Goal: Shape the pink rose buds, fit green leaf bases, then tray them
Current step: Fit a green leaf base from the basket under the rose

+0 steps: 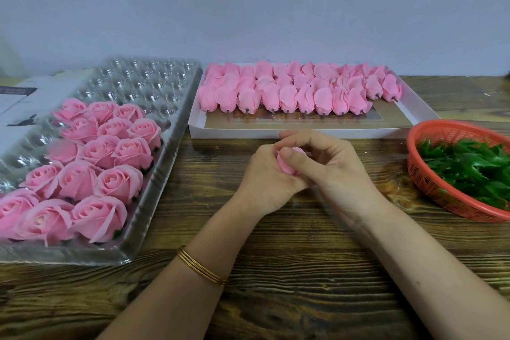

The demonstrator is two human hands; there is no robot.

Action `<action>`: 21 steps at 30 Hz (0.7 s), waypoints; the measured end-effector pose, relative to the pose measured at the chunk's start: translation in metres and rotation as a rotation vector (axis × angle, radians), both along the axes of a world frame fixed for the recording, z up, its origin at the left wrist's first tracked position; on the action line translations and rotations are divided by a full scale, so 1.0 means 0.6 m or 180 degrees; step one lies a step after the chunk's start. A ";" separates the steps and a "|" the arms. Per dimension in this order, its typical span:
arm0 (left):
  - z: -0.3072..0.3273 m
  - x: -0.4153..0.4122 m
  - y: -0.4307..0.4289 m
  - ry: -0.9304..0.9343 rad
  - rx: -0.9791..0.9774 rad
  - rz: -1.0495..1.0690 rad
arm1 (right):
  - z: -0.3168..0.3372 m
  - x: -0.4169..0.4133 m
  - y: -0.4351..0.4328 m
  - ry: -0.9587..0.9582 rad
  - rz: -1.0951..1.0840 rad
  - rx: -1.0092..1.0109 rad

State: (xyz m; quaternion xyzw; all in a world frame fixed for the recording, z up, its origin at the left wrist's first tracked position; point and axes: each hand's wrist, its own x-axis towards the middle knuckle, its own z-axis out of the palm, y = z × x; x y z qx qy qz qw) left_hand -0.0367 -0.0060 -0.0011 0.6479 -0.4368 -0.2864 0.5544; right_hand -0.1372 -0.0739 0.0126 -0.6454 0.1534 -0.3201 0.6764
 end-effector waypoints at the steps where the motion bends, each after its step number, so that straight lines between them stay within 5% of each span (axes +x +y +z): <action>1: 0.000 0.001 0.000 -0.0002 -0.0001 0.0015 | -0.001 0.001 0.000 0.0017 0.0026 -0.0021; 11: 0.005 -0.001 0.002 0.0014 0.0050 0.0037 | -0.002 -0.005 0.000 0.0170 0.0054 0.0012; 21: 0.011 -0.005 0.003 0.0091 -0.0199 0.0021 | -0.004 -0.001 0.005 0.0711 -0.0176 -0.0768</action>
